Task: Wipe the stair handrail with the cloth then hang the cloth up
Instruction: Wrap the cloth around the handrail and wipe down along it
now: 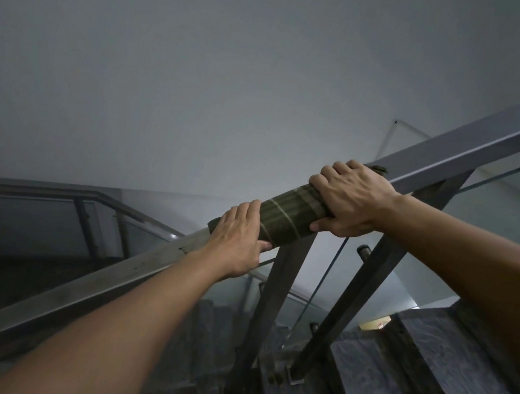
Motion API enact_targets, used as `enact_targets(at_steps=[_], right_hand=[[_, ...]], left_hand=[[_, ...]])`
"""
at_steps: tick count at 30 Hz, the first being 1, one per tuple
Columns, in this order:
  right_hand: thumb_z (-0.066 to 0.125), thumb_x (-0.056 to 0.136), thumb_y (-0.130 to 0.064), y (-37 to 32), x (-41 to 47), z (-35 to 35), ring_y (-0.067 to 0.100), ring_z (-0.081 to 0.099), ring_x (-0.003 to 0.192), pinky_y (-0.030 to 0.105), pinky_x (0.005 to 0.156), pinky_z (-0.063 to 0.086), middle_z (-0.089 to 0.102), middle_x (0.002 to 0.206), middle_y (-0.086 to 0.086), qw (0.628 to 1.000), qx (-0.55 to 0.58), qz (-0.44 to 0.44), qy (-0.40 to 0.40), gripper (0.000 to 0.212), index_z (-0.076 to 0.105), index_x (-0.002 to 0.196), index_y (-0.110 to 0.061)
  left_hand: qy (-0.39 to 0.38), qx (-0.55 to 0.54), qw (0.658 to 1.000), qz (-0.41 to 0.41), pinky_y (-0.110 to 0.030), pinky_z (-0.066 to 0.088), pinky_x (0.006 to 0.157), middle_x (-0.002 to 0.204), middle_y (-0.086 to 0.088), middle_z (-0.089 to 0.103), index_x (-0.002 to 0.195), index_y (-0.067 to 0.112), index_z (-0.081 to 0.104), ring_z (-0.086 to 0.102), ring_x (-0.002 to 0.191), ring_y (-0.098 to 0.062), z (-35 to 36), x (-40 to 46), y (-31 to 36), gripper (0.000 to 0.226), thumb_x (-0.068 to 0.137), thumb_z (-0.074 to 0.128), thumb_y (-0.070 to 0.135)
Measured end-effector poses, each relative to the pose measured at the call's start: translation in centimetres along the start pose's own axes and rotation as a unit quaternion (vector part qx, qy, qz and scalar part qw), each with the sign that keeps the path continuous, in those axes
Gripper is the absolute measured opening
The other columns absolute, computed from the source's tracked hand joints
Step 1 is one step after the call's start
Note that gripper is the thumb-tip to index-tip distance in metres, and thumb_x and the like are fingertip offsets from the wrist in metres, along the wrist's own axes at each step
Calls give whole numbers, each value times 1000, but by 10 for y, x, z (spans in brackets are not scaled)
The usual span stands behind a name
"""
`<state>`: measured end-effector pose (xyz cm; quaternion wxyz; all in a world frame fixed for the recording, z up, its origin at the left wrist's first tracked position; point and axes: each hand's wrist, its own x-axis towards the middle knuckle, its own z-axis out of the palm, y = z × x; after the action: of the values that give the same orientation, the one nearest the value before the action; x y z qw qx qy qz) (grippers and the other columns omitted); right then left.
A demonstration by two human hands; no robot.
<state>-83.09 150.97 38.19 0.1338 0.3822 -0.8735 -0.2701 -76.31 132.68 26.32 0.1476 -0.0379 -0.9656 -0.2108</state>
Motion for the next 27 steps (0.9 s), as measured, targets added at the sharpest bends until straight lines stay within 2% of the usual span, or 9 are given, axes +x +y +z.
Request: enact_targets(at_steps=[9, 17, 27], right_hand=[[48, 71, -77, -39, 13, 3, 23, 55, 99, 42, 94, 44, 59, 113, 6, 1000, 2, 9, 4, 79, 45, 124, -18], [46, 69, -79, -107, 40, 8, 23, 55, 96, 42, 92, 45, 59, 109, 5, 1000, -3, 0, 22, 80, 47, 122, -18], [46, 71, -78, -179, 65, 5, 22, 54, 98, 42, 94, 44, 58, 112, 5, 1000, 4, 6, -3, 80, 45, 124, -19]], left_hand=[[16, 4, 1000, 19, -38, 32, 105, 136, -12, 41, 138, 11, 25, 40, 123, -28, 8, -17, -38, 69, 85, 63, 33], [9, 8, 1000, 8, -39, 34, 104, 134, -10, 42, 137, 12, 26, 41, 122, -27, 12, -52, -102, 68, 84, 64, 34], [2, 0, 1000, 20, -37, 33, 106, 135, -11, 41, 137, 12, 24, 41, 123, -26, 14, -88, -167, 71, 83, 65, 32]])
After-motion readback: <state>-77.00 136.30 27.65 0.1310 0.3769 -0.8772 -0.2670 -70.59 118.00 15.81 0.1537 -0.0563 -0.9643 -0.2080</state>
